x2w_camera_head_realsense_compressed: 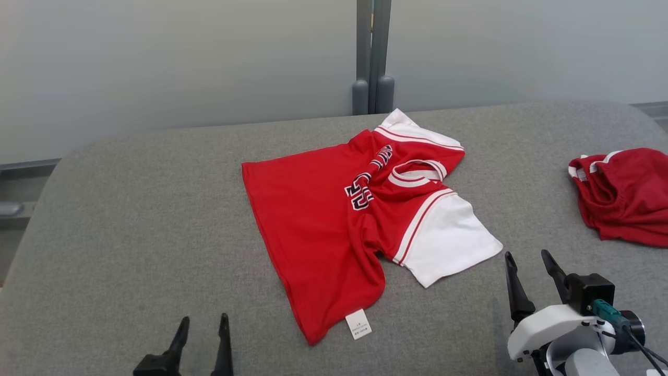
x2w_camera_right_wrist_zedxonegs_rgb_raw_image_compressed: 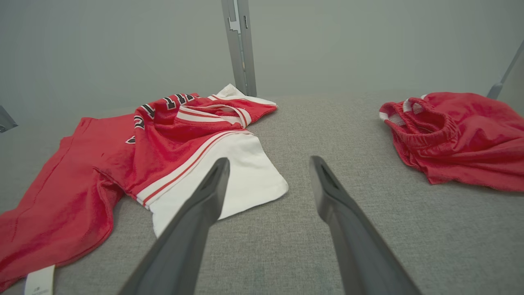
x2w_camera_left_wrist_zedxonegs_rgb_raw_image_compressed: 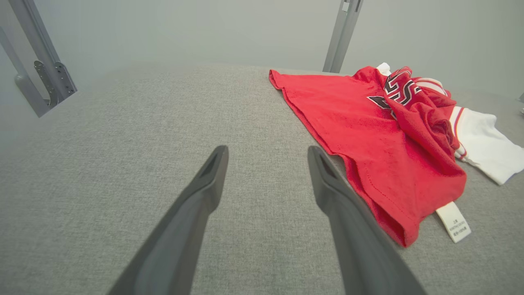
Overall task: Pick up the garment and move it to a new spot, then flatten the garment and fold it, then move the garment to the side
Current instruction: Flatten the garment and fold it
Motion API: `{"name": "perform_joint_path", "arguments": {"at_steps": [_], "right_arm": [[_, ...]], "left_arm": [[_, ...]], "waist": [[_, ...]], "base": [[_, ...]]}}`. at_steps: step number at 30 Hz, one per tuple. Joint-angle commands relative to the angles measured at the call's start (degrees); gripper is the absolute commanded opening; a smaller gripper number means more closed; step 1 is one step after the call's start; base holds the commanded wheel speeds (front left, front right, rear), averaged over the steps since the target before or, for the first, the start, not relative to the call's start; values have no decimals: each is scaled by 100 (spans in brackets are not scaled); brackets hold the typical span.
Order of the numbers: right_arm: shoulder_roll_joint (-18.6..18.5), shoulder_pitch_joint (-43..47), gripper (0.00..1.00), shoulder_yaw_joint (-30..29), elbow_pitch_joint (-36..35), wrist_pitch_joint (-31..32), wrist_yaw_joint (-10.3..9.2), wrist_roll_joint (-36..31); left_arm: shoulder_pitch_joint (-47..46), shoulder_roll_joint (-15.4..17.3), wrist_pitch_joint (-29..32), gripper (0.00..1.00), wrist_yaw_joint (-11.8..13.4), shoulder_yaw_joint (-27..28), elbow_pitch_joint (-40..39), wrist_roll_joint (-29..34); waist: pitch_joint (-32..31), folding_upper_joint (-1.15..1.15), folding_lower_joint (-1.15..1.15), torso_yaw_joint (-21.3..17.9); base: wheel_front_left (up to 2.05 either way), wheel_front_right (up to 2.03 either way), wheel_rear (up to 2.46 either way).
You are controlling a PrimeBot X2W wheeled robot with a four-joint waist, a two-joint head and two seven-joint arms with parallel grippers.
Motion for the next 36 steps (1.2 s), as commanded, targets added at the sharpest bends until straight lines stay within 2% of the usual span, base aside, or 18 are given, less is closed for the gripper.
{"name": "perform_joint_path", "arguments": {"at_steps": [1, 14, 21, 36], "right_arm": [[-11, -78, 100, -20, 25, -14, -1, -76], [-129, -549, 100, 37, 14, -14, -1, -147], [-196, -714, 100, 12, -36, -14, -1, -93], [-151, -792, 100, -78, 2, -14, -1, -102]], "left_arm": [[-135, 14, -14, 100, -43, -149, 62, -42], [-936, 19, -14, 100, -249, -1493, 831, -768], [-1219, 19, -14, 100, -380, -1775, 1275, -1201], [-1117, 17, -13, 100, -496, -2133, 1217, -1507]], "waist": [[155, 0, 0, -15], [909, 0, 0, -295], [1131, 0, 0, -386], [1189, 0, 0, -283]], "base": [[0, 0, 0], [0, 0, 0], [0, 0, 0], [0, 0, 0]]}}
